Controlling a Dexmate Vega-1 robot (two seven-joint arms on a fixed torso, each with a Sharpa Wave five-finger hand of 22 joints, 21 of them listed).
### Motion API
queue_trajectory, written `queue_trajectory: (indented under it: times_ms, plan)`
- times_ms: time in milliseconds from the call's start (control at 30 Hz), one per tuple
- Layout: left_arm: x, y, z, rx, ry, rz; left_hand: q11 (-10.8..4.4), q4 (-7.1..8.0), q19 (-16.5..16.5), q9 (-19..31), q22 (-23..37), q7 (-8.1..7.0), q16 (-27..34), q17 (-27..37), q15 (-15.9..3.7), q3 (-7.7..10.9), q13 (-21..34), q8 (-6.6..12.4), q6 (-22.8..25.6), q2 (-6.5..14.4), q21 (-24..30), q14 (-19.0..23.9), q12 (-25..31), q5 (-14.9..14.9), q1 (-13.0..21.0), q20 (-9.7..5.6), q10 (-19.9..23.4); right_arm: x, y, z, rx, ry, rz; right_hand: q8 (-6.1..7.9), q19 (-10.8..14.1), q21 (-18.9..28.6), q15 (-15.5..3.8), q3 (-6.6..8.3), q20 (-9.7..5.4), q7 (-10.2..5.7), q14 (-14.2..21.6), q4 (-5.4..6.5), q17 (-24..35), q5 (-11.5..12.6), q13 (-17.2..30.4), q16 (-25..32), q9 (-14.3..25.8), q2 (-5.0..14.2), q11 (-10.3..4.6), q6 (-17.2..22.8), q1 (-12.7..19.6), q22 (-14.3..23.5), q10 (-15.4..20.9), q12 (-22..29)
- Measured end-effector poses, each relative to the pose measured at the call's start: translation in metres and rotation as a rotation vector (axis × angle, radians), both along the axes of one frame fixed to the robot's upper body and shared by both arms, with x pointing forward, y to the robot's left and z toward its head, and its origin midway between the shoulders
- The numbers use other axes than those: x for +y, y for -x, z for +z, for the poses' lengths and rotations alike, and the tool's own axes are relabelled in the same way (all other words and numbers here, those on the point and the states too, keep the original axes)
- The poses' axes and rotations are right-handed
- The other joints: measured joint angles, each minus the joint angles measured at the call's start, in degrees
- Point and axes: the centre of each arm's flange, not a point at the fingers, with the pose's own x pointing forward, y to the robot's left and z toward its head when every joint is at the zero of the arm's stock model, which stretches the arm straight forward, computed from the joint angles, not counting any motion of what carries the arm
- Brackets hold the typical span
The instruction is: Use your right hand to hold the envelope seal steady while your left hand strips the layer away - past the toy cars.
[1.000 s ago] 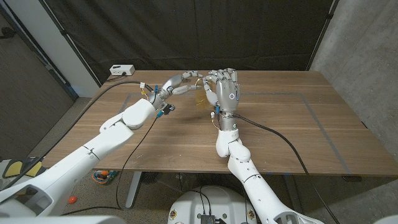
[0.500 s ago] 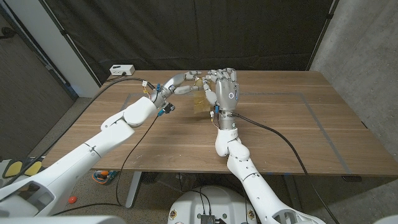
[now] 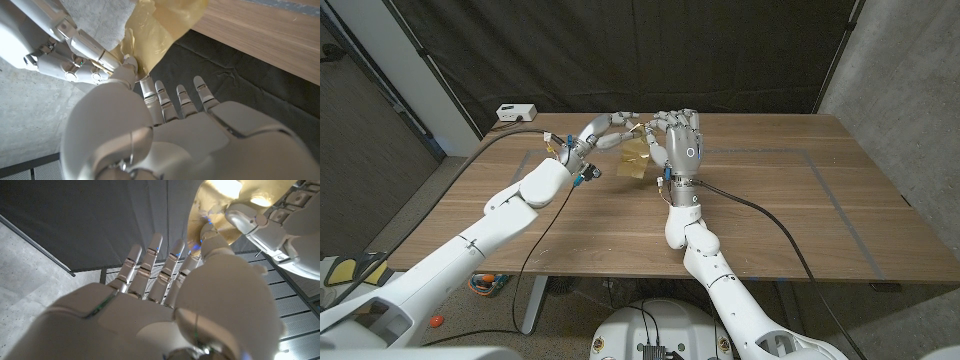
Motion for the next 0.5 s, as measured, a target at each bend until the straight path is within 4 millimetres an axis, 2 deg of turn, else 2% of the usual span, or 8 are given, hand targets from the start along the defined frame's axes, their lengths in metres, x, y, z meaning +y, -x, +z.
queue_trajectory:
  times_ms: [67,133,167,233,300,367,433,500]
  plan:
    - [0.000,0.000,0.000,0.001,0.005,0.000,0.00,0.00,0.3,0.0,0.0,0.20,0.0,0.0,-0.01,0.00,0.0,0.00,0.2,0.0,0.0,0.0,0.0,0.0,0.0,-0.22,0.0,0.001,0.000,0.000,-0.001,0.004,0.002,-0.42,0.0,0.5,0.04,0.08,0.01,0.62,0.0,0.07,0.4,-0.4,0.2,-0.2,0.5,-0.05,0.22,-0.8,-1.3,-0.2,-1.2,-0.7]
    - [0.001,0.000,0.000,0.004,0.010,-0.003,0.00,-0.01,0.3,0.0,0.0,0.20,0.0,0.0,-0.17,0.33,0.0,0.00,0.2,0.1,0.0,-0.2,0.0,0.0,-0.1,-0.29,0.0,0.003,0.000,0.000,-0.002,0.008,0.004,-1.38,0.0,0.8,0.00,0.38,0.01,0.29,-0.4,0.41,0.7,-0.4,0.3,-0.2,2.1,0.21,0.48,-4.1,-3.0,-0.5,-2.5,-1.5]
    - [0.001,-0.001,0.000,0.012,0.017,-0.008,0.00,0.00,0.3,0.0,0.0,0.21,0.0,0.0,-0.22,0.47,0.1,0.00,0.2,0.1,0.2,-0.2,0.0,0.0,-0.1,-0.28,0.0,0.004,0.000,0.001,-0.004,0.015,0.006,-2.40,0.0,1.0,0.00,0.31,0.01,-0.07,-0.4,0.68,0.8,-0.4,0.4,-0.4,1.9,0.18,0.62,-6.3,-4.1,-0.8,-3.4,-2.0]
    - [0.004,-0.005,0.000,0.026,0.037,-0.008,0.00,0.01,0.3,0.0,0.0,0.47,0.0,0.0,-0.22,0.50,0.3,0.00,-0.1,0.2,0.5,-0.2,0.0,0.0,-0.2,-0.28,0.0,0.001,-0.001,0.002,0.002,0.000,0.005,-5.32,0.1,1.1,0.03,0.51,0.37,-0.54,-0.9,1.03,1.1,-0.4,0.5,-0.9,0.9,-0.18,1.18,-12.1,-6.3,-1.9,-5.2,-3.2]
    - [0.003,-0.006,-0.001,0.054,0.044,-0.032,0.00,0.02,0.3,0.0,0.0,1.17,0.0,0.0,-0.22,0.52,0.3,0.01,-0.4,0.2,0.5,-0.2,0.0,0.0,-0.1,-0.28,0.0,0.003,0.000,0.002,-0.007,0.020,0.010,-8.40,0.1,1.1,0.23,0.46,0.96,-0.13,-1.1,1.48,1.1,-0.4,0.8,-1.3,0.3,-0.70,2.04,-18.1,-8.6,-3.0,-7.0,-4.2]
    - [0.009,-0.013,0.001,0.078,0.055,-0.036,0.00,0.09,0.3,0.1,0.0,1.47,0.0,0.0,-0.19,0.60,0.4,0.01,-0.7,0.8,0.5,-0.3,0.0,0.0,0.2,-0.28,0.0,0.001,0.000,0.005,-0.004,0.000,0.024,-10.88,0.0,1.1,0.13,0.44,1.08,0.47,-1.8,2.10,1.0,-0.4,0.8,-1.8,0.2,-1.10,2.80,-22.8,-10.8,-3.7,-8.6,-5.1]
    - [0.008,-0.013,0.000,0.094,0.056,-0.051,0.00,0.18,0.3,0.4,0.0,1.70,0.0,0.0,0.20,0.80,0.5,0.01,-0.9,1.1,0.5,-0.7,0.0,0.0,0.0,-0.28,0.0,0.004,0.004,0.007,-0.024,0.028,0.032,-12.69,-0.4,0.9,0.20,-0.03,1.49,1.31,-2.5,2.56,0.9,-0.4,0.8,-2.3,0.2,-1.59,3.49,-26.4,-12.8,-4.2,-10.0,-5.7]
    - [0.006,-0.014,-0.002,0.119,0.055,-0.074,0.00,0.52,0.3,1.8,0.0,1.76,-0.3,0.0,0.40,0.49,0.5,0.01,-0.9,1.2,0.5,-0.9,-0.2,0.3,-0.2,-0.28,0.0,0.007,0.011,0.009,-0.055,0.072,0.043,-13.48,-0.7,0.8,0.25,-0.47,1.79,1.96,-3.5,3.33,0.9,-0.4,0.8,-2.7,0.2,-1.98,4.14,-27.9,-14.9,-4.3,-11.2,-6.0]
